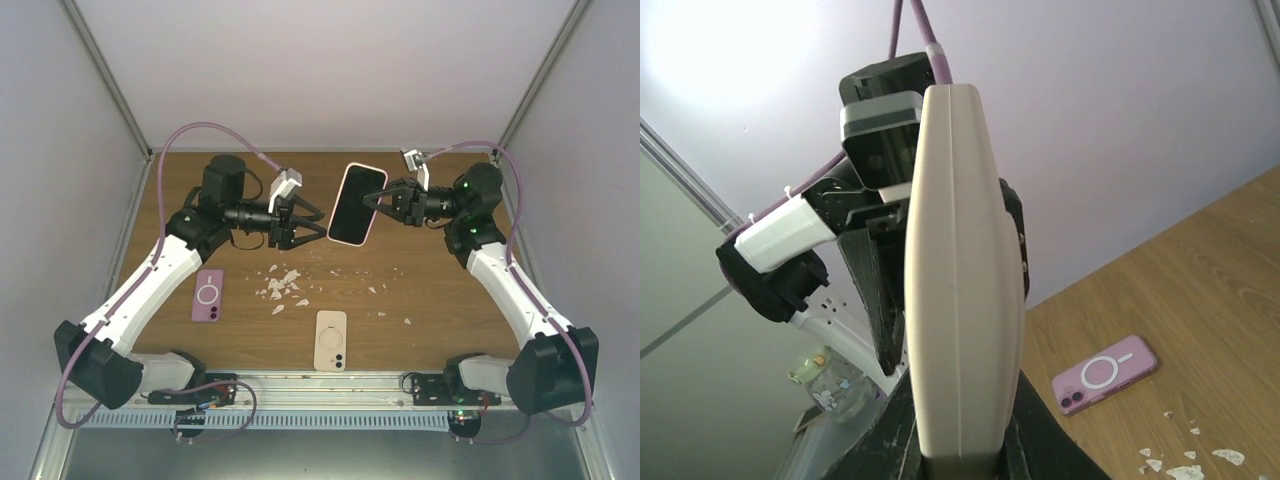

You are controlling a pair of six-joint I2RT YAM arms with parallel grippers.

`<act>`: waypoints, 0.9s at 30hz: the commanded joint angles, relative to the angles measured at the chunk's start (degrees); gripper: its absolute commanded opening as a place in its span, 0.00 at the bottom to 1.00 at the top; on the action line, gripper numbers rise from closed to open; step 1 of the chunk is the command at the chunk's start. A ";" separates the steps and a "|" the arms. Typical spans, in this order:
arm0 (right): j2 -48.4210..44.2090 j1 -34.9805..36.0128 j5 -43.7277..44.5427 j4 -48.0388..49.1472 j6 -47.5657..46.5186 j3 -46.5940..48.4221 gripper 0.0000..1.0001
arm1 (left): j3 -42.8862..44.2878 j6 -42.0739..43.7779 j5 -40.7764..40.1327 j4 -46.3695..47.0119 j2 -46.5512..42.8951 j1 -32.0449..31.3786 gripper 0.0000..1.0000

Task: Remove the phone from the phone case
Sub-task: Remove the phone case from the phone.

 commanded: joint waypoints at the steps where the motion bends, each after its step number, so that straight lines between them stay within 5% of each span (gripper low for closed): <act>1: -1.28 -0.44 0.49 4.56 2.17 0.39 0.00 | 0.40 2.08 -2.19 0.02 1.39 -1.63 0.60; 15: -1.42 -0.40 -0.34 8.42 5.39 -0.41 0.01 | 1.34 5.30 -14.27 -2.57 3.61 -2.76 0.44; 24: -1.19 -0.48 -2.39 22.48 16.25 -2.83 0.01 | 0.69 6.39 -10.30 -2.28 4.17 -2.57 0.42; 27: -1.04 -0.48 -2.50 33.72 24.68 -4.75 0.00 | 0.67 6.13 -11.58 -2.44 4.35 -2.32 0.41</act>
